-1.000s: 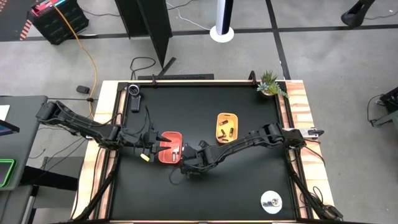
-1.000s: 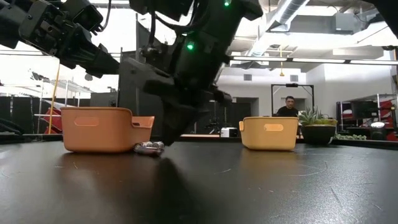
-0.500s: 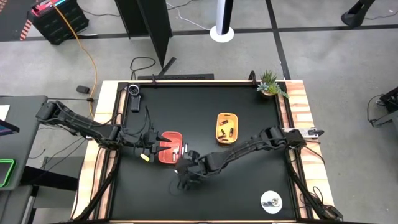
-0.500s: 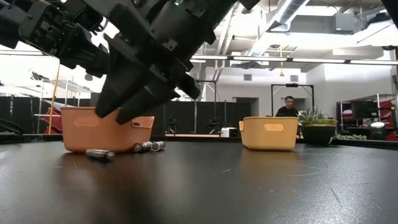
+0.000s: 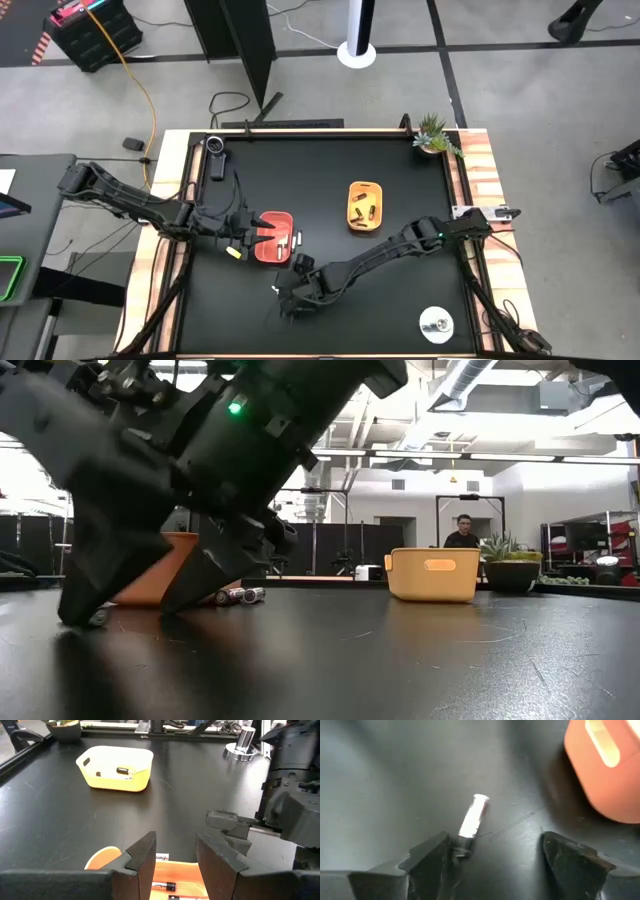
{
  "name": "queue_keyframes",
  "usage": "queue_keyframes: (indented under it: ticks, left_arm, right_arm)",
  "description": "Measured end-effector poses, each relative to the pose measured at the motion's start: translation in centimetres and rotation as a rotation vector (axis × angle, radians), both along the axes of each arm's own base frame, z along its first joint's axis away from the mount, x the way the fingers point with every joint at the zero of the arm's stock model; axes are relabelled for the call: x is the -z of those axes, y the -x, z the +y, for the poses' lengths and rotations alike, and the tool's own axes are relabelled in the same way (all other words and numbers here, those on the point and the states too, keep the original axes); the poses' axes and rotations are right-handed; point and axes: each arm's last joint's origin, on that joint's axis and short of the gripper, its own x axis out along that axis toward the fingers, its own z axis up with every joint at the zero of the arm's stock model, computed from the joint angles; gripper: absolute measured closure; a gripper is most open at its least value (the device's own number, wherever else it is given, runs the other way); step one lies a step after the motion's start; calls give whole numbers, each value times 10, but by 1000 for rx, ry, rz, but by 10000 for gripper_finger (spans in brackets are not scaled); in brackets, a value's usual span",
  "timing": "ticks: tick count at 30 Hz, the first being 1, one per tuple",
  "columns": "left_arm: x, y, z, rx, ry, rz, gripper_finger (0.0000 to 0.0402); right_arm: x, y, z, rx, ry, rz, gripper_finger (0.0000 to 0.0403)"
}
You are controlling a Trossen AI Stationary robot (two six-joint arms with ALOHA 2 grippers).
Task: Sort batteries
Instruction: Put the small silver battery into the orange bin
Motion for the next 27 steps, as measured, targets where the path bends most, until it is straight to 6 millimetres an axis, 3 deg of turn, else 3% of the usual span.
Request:
queue_keyframes:
  ticks: [14,22,27]
  left_arm:
    - [0,0,0,-1,10,-1,270]
    - [0,0,0,1,3,0,270]
    - [0,0,0,1,4,-1,270]
  right_arm:
    - [3,-2,-4,84,79,66,124]
    - [2,-4,3,-58,171,52,184]
    - [3,-5,1,-98,127,66,227]
